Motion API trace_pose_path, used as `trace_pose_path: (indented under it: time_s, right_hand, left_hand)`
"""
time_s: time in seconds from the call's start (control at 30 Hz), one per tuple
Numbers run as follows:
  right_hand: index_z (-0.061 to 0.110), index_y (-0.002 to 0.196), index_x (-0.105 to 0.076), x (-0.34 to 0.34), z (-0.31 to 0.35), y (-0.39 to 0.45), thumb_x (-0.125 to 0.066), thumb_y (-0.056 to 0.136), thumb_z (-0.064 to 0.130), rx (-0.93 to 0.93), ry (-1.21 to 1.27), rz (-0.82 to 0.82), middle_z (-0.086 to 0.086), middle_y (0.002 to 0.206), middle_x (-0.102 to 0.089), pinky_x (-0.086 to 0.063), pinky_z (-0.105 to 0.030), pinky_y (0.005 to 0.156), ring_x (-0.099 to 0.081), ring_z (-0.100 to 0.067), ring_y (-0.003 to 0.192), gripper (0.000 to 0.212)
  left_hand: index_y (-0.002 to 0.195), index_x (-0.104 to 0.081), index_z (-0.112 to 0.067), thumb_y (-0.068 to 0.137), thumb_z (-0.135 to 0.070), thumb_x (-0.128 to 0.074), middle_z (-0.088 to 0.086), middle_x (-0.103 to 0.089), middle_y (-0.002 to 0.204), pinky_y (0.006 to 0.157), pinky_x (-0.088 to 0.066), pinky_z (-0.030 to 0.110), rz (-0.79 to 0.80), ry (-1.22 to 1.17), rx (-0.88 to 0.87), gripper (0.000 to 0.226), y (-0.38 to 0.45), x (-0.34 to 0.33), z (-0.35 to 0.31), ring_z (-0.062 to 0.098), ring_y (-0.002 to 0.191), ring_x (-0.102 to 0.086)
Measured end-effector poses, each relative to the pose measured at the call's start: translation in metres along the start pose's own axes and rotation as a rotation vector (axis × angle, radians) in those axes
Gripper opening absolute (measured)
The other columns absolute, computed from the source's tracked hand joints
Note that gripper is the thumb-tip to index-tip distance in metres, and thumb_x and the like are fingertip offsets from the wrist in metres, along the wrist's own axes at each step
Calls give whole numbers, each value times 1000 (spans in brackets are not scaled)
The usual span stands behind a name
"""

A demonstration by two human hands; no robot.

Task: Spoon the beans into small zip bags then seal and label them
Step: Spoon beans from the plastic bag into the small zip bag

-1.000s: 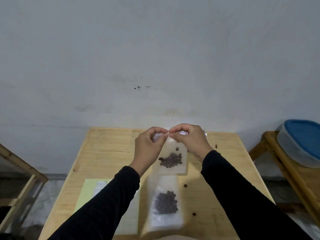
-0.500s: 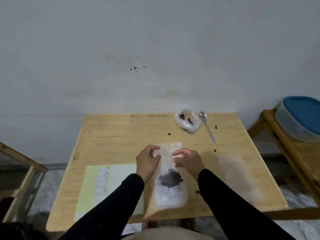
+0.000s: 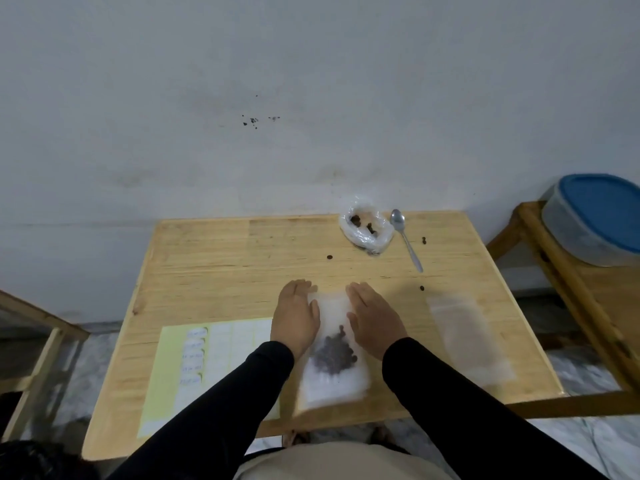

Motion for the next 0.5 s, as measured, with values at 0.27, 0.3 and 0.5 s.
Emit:
trace_pose_path:
  time_s: [0.27, 0.3, 0.5]
  right_hand:
    - [-4, 120, -51, 28, -43, -15, -39, 79, 28, 40, -133, -51, -18, 115, -64, -54, -40, 90, -62, -32, 111, 53]
    - [-5, 120, -49, 29, -56, -20, -40, 80, 27, 6, -153, -51, -20, 115, -64, -54, -40, 89, -62, -33, 110, 53]
    - [-2, 114, -63, 27, -156, -68, -74, 70, 33, -227, -130, 21, -17, 111, -67, -53, -33, 86, -66, -27, 104, 57]
  left_hand:
    - [133, -47, 2, 90, -16, -42, 19, -52, 131, 110, -33, 36, 13, 213, -278, 47, 0, -48, -79, 33, 129, -45]
    - [128, -51, 3, 88, -20, -37, 19, -57, 126, 107, -37, 38, 21, 217, -300, 49, -2, -59, -90, 34, 123, -50]
    - [120, -49, -3, 79, -16, -54, 14, -61, 109, 100, -38, 25, 64, 198, -439, 44, -18, -124, -154, 24, 107, -48]
Point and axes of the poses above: each hand's wrist, its own y-axis towards the middle knuckle, its own x-axis out of the back of the hand, z = x × y, the point moved 7 cm from there along y, towards the middle knuckle
